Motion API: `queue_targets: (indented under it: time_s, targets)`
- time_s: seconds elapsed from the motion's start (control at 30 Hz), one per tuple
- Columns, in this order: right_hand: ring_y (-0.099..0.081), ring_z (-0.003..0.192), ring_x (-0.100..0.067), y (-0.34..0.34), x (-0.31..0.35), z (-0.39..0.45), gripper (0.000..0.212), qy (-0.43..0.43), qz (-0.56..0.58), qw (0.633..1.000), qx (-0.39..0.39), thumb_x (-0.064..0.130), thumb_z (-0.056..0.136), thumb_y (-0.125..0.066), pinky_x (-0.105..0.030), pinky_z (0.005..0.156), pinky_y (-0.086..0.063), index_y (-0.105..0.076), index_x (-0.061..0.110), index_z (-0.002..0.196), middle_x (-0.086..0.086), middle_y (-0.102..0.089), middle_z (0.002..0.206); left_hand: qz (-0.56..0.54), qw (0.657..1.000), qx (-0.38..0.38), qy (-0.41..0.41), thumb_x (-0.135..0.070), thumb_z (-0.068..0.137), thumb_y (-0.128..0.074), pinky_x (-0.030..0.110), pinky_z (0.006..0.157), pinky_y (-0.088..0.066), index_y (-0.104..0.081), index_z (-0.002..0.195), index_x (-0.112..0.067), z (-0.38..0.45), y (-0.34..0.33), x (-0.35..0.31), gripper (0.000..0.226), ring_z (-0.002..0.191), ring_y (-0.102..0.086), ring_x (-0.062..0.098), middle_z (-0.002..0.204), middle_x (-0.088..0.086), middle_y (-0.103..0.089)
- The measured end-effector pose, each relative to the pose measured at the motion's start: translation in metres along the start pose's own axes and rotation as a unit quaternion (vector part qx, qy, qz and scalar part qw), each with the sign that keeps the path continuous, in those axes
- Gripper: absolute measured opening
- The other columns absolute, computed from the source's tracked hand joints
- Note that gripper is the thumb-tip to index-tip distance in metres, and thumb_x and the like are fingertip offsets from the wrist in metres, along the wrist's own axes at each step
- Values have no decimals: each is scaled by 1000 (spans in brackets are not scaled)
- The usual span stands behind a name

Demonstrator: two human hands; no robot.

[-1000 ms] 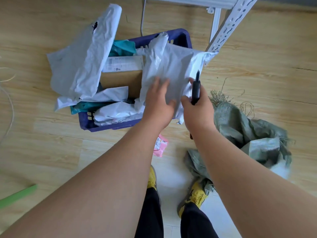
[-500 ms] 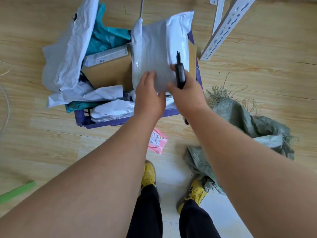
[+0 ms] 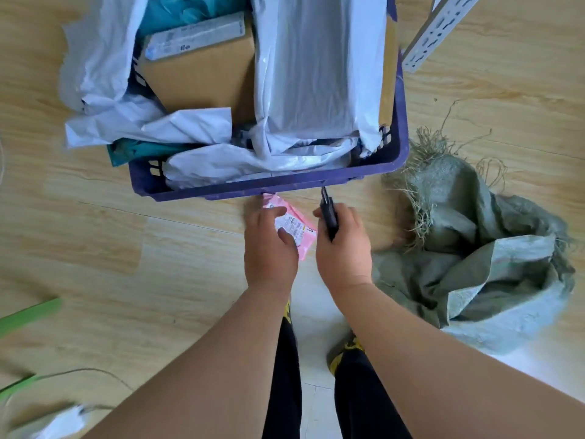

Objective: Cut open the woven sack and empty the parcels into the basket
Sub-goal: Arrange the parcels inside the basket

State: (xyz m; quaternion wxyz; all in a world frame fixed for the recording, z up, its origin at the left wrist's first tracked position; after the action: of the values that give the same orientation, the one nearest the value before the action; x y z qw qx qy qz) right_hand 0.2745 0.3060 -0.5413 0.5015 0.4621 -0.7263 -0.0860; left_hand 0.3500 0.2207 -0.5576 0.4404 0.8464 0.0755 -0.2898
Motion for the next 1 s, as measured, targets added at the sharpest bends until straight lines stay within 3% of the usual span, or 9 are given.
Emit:
queue_targets:
  time_s: [0.13,0.23,0.43,0.63,0.7,0.77,0.83,0.93,1.0]
  targets:
    - [-56,98,-27,-41,-38,17,35,-31,-95,983,152,11,94,-47,-32,73,-45,-55,21,127,-1,-54,120,8,990,70,119,-11,93,-53,32,103,-42,-51,132,-21,16,-27,51,40,124,-49,20,138,3,-47]
    - [-57,102,-31,-68,-64,44,38,-54,-158,963,212,12,92,-48,-32,74,-44,-54,18,129,-6,-54,120,-13,973,107,204,-18,93,-54,30,99,-43,-49,133,-22,37,-48,80,40,124,-51,21,140,3,-48]
    - [-55,108,-31,-109,-97,88,38,-55,-225,938,257,12,90,-52,-28,79,-39,-56,21,126,-6,-49,129,140,975,132,114,-21,93,-53,33,109,-30,-52,132,-24,83,-79,120,39,140,-25,21,153,0,-25]
    - [-55,96,-30,-136,-112,97,34,-45,-216,935,277,13,88,-54,-28,74,-37,-58,16,122,-8,-54,128,149,952,182,195,-30,97,-42,32,112,-24,-52,134,-30,121,-102,146,38,146,-14,20,157,-3,-22]
    - [-53,91,-28,-138,-115,97,31,-45,-213,934,283,13,88,-54,-26,72,-35,-59,19,118,-6,-53,128,143,942,209,219,-33,96,-43,34,112,-27,-44,141,-26,121,-111,152,46,142,-27,24,153,2,-35]
    - [-48,84,-25,-138,-115,96,25,-41,-212,932,290,12,87,-53,-26,69,-34,-58,24,108,-8,-54,124,82,940,216,253,-30,88,-52,36,98,-46,-49,136,-21,117,-115,157,49,120,-53,31,132,10,-56]
    - [-47,81,-24,-136,-115,95,23,-48,-205,934,289,11,86,-53,-24,62,-35,-58,25,104,-9,-57,118,39,944,209,252,-26,87,-53,35,82,-51,-56,128,-18,109,-113,153,42,105,-61,34,115,14,-65]
    - [-51,83,-24,-134,-114,93,34,-63,-187,938,284,11,86,-55,-23,63,-38,-61,21,118,-6,-59,119,31,953,186,237,-22,88,-53,31,77,-50,-58,125,-13,103,-109,148,38,109,-60,31,122,12,-62]
    - [-52,85,-23,-135,-114,94,42,-67,-181,939,286,13,86,-54,-26,66,-40,-59,22,127,-5,-57,124,36,958,160,234,-24,88,-54,32,91,-50,-55,131,-14,105,-108,146,44,121,-53,26,136,6,-55]
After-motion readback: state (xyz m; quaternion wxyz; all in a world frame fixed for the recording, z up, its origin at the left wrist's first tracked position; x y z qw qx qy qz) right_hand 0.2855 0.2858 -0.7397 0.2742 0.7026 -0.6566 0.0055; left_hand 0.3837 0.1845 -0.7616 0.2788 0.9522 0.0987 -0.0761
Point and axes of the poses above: each hand's wrist, its own z-axis towards the middle knuckle, its own y-axis out of the back of the hand, x = y × z, the point moved 2 cm from there along z, towards the middle knuckle
